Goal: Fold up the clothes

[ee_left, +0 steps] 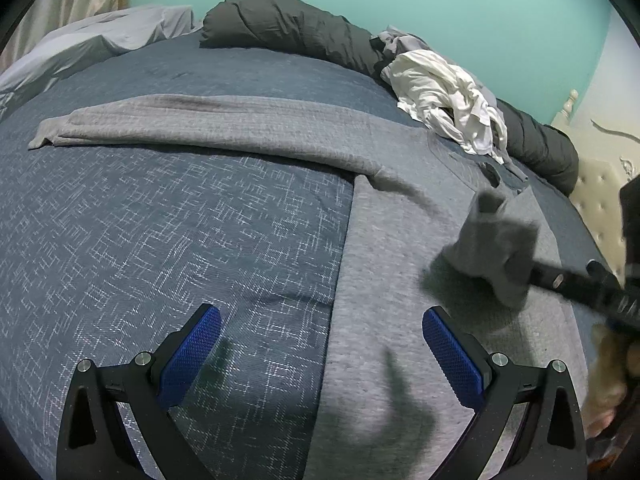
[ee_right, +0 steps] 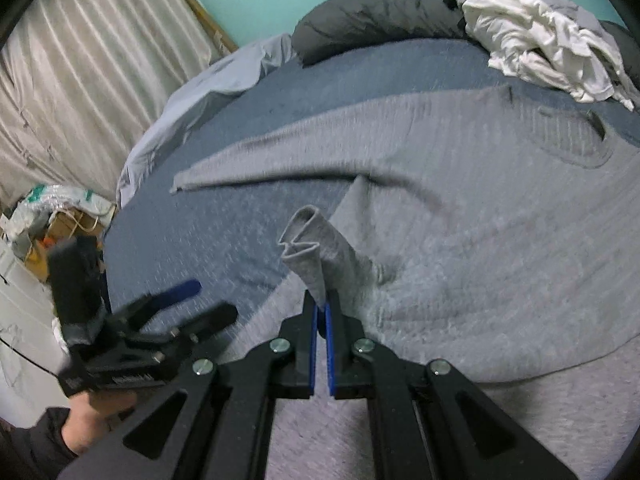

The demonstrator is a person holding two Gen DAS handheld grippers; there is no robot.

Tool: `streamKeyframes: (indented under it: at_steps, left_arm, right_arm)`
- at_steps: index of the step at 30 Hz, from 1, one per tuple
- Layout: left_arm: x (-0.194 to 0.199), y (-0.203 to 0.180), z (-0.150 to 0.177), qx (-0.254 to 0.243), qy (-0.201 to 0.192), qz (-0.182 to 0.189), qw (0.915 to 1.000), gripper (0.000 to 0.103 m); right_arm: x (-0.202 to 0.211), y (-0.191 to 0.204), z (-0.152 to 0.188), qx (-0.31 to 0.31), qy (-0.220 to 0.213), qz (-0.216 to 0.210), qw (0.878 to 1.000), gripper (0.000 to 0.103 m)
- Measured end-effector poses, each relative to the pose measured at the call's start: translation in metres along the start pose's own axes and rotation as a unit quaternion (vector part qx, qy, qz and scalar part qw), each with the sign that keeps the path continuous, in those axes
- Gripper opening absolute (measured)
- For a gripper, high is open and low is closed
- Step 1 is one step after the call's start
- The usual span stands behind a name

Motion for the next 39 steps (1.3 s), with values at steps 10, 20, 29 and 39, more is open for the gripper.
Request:
streamKeyframes:
  at_steps: [10,20,29,39]
  left_arm:
    - [0.004,0.004,-0.008,0.009,-0.014,0.007,0.9998,0.103]
    - [-0.011,-0.024,-0.006,-0.024,0.007,0.029,0.9993,0.103]
    - [-0.038,-0.062,-0.008,-0.064,0.027,0.039,0.9968,0.103]
    - [-0.066,-0.072,-0.003,-0.077,0.053,0.013,0.9956,0.103]
  right_arm:
    - [0.004,-0.003,0.016,-0.007,0.002,-0.031,1.0,0.043]
    - [0.087,-0.103,0.007,-0.056,-0.029,0.102,0.993,0.048]
    - [0.174,-0.247,0.04,-0.142,-0.051,0.277,0.949,0.048]
    - [0.16,-0.302,0.045,-0.132,-0.021,0.315,0.94,0.048]
Point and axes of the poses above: each gripper's, at about its wrist camera, not at the fingertips, and x roughly against the way its jaws point, y to its left, z to its underside, the point moved 4 cm from there along -x, roughly the way its jaws point, and after that the axes turned 1 degree about y, right-handed, at the moved point
